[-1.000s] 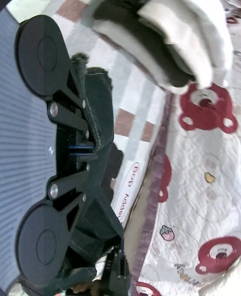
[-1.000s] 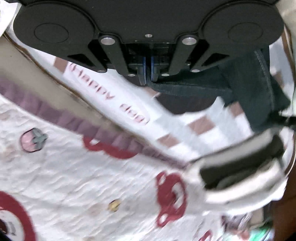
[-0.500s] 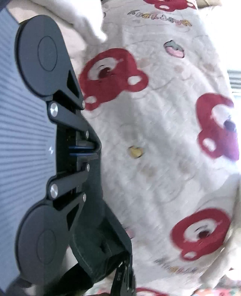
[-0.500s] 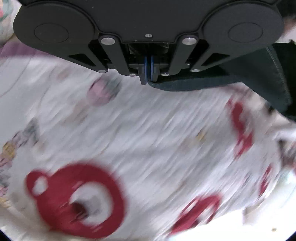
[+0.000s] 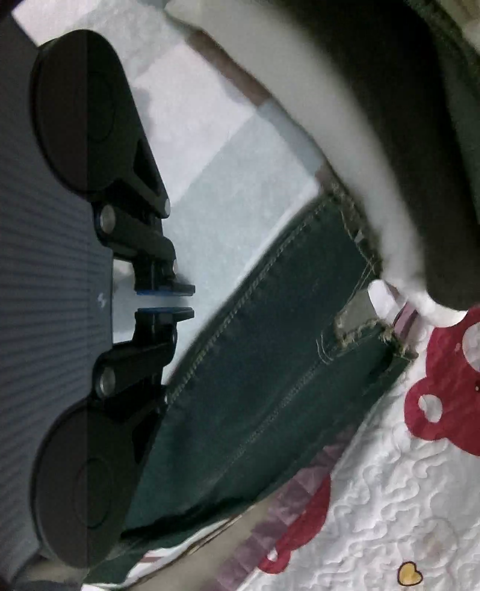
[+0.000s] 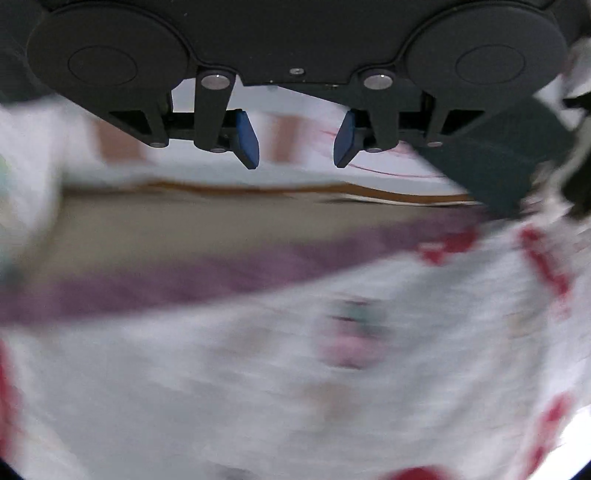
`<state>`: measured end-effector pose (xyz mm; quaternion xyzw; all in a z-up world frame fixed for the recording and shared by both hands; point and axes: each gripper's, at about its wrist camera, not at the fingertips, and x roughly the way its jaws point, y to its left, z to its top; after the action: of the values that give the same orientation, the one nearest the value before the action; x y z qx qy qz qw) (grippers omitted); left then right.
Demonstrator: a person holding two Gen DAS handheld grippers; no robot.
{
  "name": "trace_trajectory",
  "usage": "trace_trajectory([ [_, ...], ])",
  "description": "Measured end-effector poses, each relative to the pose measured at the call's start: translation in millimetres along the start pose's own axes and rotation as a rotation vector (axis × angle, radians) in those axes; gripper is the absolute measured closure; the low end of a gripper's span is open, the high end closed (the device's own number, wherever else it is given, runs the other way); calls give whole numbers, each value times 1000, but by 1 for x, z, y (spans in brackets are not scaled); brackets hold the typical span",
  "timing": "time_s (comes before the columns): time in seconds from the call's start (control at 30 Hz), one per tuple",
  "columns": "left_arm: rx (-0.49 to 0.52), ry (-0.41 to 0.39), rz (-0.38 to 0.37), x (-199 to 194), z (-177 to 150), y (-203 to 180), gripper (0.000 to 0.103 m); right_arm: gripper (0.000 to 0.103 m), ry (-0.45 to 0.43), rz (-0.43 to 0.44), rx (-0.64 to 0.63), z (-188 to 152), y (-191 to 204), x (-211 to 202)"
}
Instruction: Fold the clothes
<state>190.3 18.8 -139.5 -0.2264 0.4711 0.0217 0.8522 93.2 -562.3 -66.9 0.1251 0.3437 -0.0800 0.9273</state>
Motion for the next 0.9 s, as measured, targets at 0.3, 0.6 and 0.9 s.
trace_trajectory([
  [0.3,-1,2,-84,-3,0,-17,95,52,-37,-299,284,-30,-173,-58],
  [0.6,127,9,-151,-11,-9,-74,81,48,72,-108,500,-53,-222,-47],
  [0.9,221,137,-276,-3,-43,-149,80,43,25,-121,744,-73,-251,-33],
])
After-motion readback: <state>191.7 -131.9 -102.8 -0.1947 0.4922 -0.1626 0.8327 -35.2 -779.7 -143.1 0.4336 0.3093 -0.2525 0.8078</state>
